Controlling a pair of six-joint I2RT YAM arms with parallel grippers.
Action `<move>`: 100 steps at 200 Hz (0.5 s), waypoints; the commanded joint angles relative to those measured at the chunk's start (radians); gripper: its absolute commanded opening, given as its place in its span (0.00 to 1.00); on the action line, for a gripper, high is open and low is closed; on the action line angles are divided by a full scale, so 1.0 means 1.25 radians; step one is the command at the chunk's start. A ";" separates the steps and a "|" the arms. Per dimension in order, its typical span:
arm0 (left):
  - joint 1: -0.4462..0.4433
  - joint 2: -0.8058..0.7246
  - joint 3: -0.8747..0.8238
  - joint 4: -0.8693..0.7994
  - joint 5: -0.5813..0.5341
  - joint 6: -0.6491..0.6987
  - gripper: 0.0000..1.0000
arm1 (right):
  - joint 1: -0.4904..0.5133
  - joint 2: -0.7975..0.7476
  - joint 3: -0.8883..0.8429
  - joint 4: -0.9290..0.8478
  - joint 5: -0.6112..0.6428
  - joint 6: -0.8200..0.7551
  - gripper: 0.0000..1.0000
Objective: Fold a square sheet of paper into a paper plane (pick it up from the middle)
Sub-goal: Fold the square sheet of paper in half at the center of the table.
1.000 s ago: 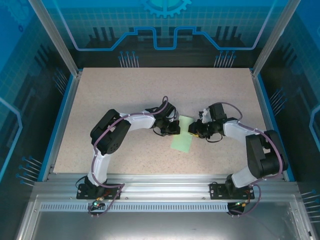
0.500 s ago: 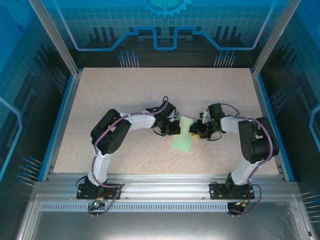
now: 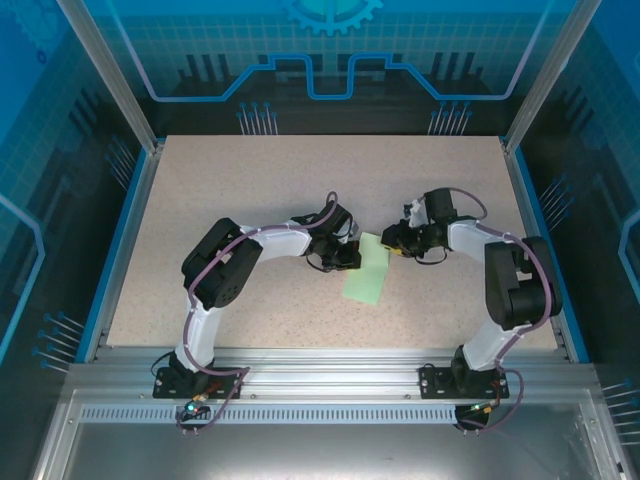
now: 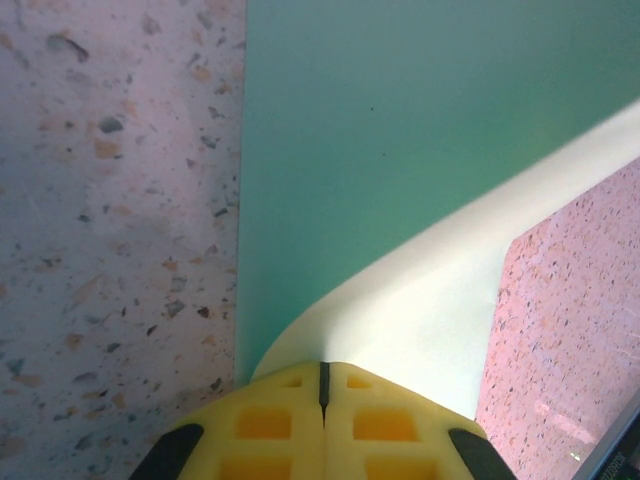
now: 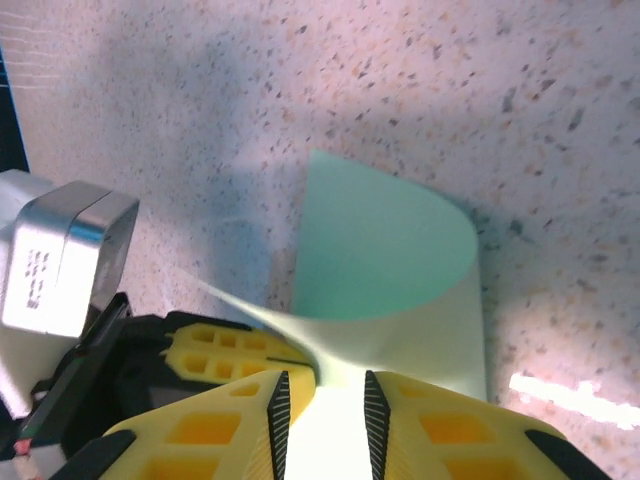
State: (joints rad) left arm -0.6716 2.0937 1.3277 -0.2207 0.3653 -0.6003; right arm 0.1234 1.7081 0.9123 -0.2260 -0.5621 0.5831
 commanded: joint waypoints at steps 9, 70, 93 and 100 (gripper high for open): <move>-0.011 0.048 -0.007 -0.086 -0.011 0.013 0.00 | -0.021 0.066 0.002 -0.007 -0.002 -0.011 0.29; -0.011 0.049 -0.009 -0.092 -0.012 0.015 0.00 | -0.036 0.087 0.027 -0.033 0.025 -0.027 0.29; -0.011 0.049 -0.007 -0.093 -0.011 0.015 0.00 | -0.037 0.050 0.044 -0.040 -0.008 -0.024 0.29; -0.011 0.048 -0.008 -0.093 -0.011 0.014 0.00 | -0.037 0.045 0.054 -0.047 -0.015 -0.023 0.29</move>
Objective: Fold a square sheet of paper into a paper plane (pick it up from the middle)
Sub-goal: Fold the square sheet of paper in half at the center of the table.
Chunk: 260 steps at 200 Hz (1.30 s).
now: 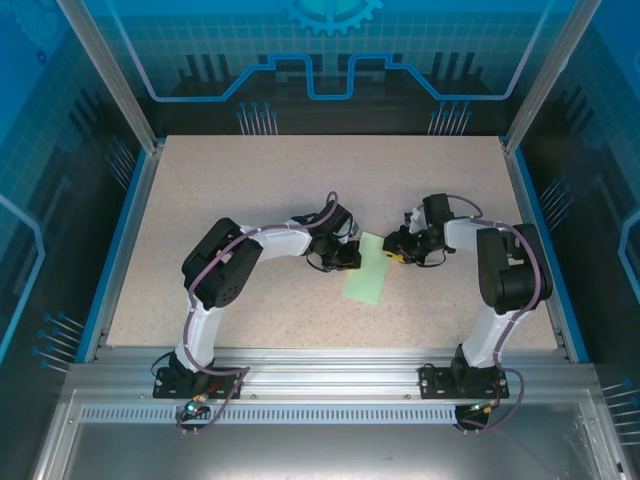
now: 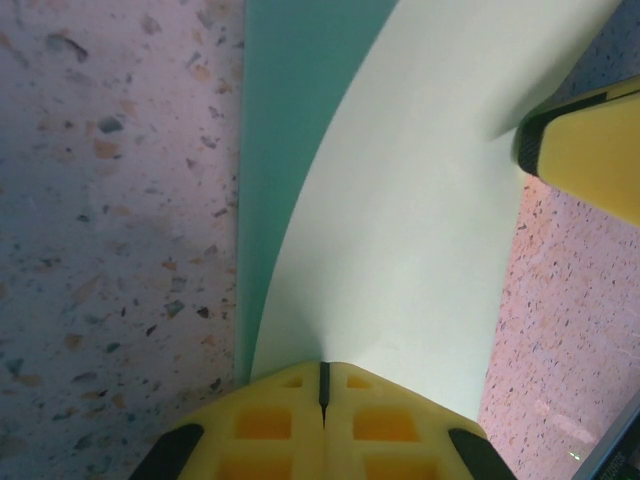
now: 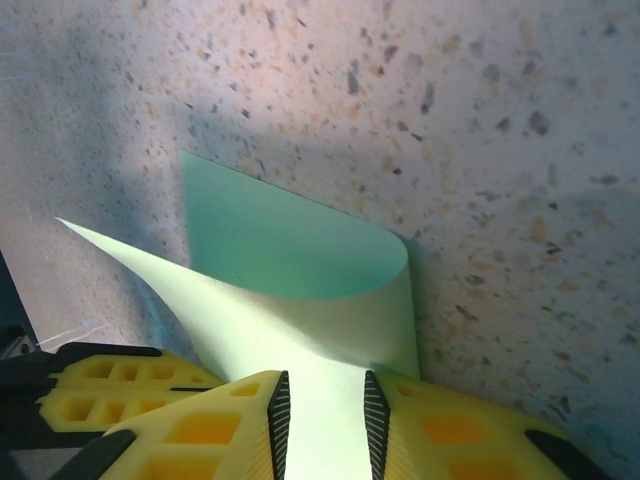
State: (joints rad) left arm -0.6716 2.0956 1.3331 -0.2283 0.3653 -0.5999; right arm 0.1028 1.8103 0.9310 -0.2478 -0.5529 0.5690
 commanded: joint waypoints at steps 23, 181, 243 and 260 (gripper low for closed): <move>-0.011 0.047 -0.011 -0.087 -0.012 0.014 0.00 | -0.027 -0.027 0.072 -0.040 -0.028 -0.009 0.29; -0.011 0.044 -0.011 -0.095 -0.012 0.019 0.00 | -0.037 0.069 0.158 -0.066 -0.039 0.030 0.29; -0.011 0.040 -0.008 -0.092 -0.006 0.020 0.00 | -0.037 0.116 0.125 -0.044 0.011 0.071 0.29; -0.011 0.039 -0.008 -0.093 -0.006 0.018 0.00 | -0.038 0.119 0.122 -0.047 0.011 0.069 0.29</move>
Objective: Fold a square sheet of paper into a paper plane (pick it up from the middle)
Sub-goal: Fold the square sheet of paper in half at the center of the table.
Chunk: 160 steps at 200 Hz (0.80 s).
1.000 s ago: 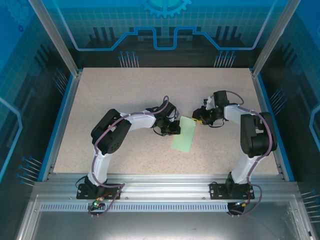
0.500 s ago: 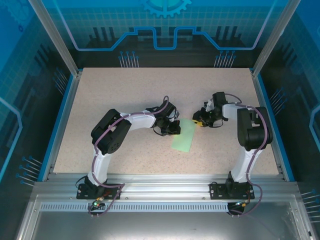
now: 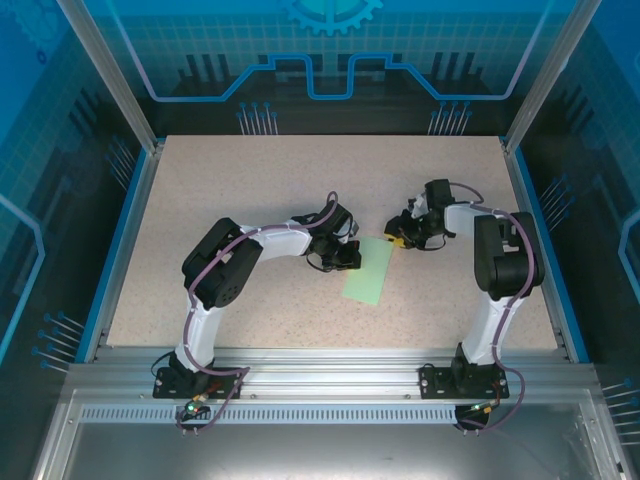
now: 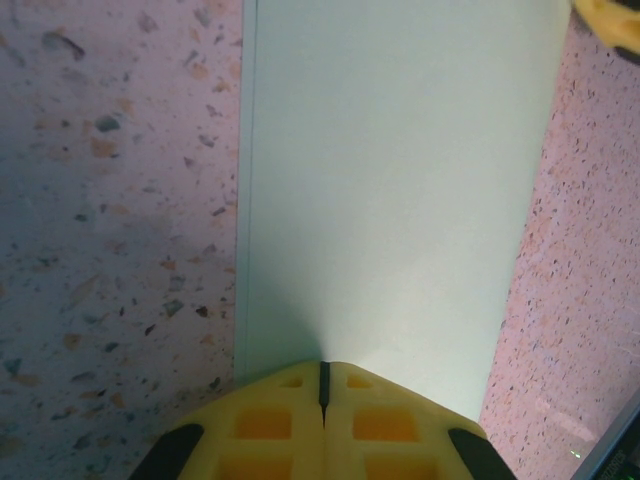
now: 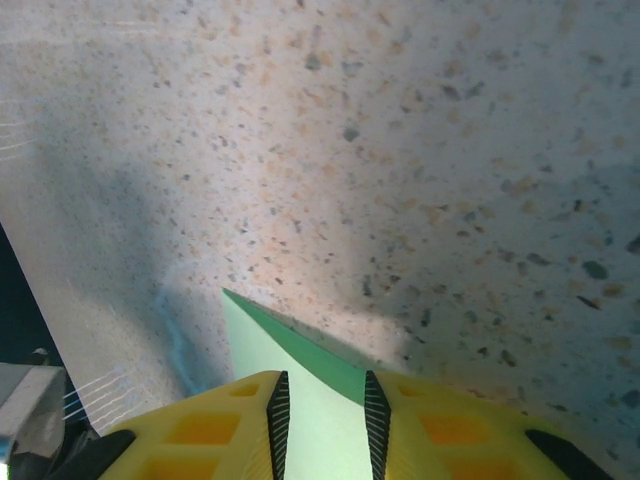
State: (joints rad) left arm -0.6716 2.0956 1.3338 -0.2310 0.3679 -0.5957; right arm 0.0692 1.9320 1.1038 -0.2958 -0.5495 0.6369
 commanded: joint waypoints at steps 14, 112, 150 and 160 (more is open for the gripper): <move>-0.011 0.037 -0.010 -0.090 -0.009 0.016 0.00 | -0.010 0.001 -0.019 -0.017 0.018 0.009 0.29; -0.011 0.035 -0.009 -0.088 -0.006 0.014 0.00 | 0.054 -0.144 -0.116 0.009 -0.010 -0.001 0.31; -0.011 0.032 -0.009 -0.090 -0.005 0.016 0.00 | 0.060 -0.072 -0.134 0.037 0.033 0.018 0.30; -0.011 0.032 -0.008 -0.091 -0.005 0.015 0.00 | 0.055 -0.061 -0.140 0.051 0.026 0.020 0.29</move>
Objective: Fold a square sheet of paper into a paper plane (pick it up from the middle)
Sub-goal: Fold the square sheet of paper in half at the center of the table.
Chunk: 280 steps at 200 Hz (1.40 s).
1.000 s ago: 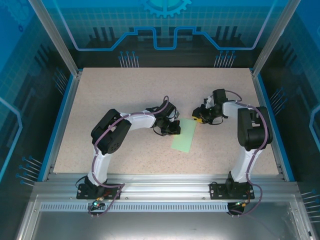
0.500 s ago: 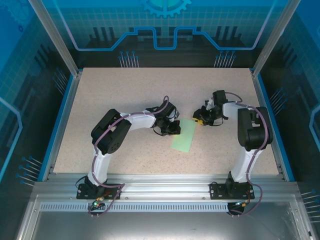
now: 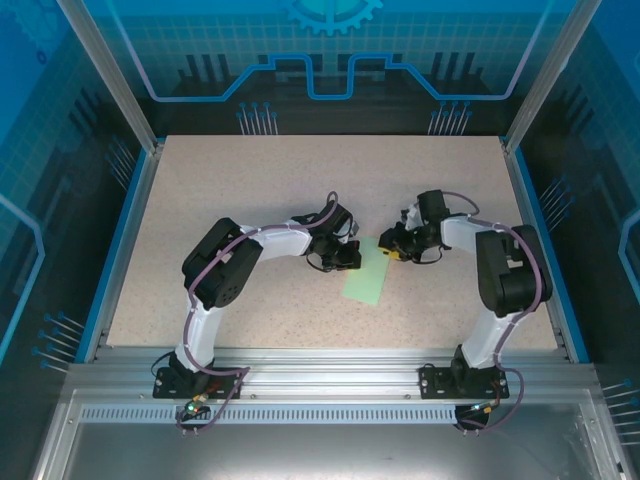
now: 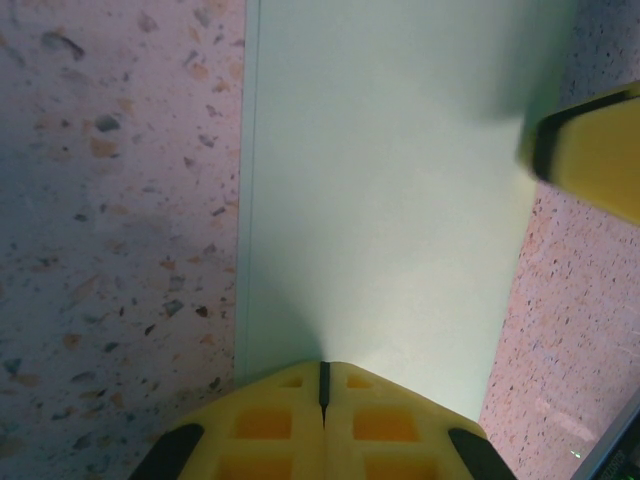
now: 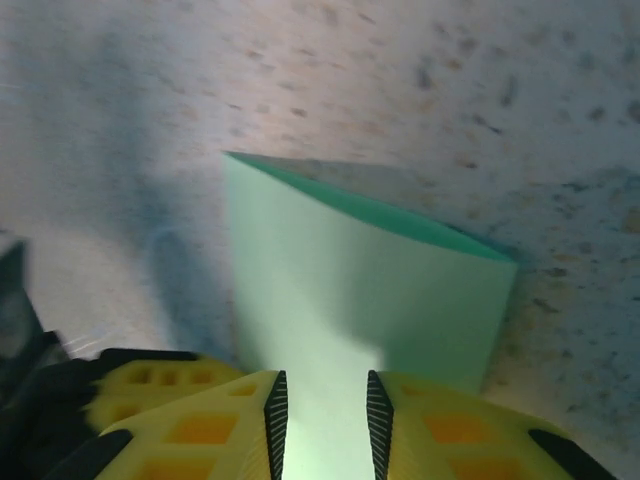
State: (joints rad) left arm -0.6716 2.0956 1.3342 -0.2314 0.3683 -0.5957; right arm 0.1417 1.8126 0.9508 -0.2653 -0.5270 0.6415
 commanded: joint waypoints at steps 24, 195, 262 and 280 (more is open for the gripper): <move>-0.012 0.032 -0.008 -0.092 -0.005 0.017 0.00 | -0.004 0.013 -0.026 0.020 0.015 0.013 0.28; -0.012 0.022 -0.012 -0.090 -0.005 0.014 0.00 | 0.086 -0.202 -0.209 0.055 -0.043 0.021 0.33; -0.013 0.011 -0.010 -0.084 0.008 0.004 0.00 | 0.199 -0.222 -0.318 0.102 -0.007 0.090 0.33; -0.012 0.003 -0.010 -0.081 0.010 0.000 0.00 | 0.208 -0.226 -0.340 0.107 -0.006 0.092 0.33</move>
State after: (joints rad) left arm -0.6720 2.0956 1.3346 -0.2325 0.3756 -0.5961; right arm 0.3744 1.5269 0.5694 -0.1345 -0.5503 0.7197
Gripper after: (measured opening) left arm 0.056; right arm 0.331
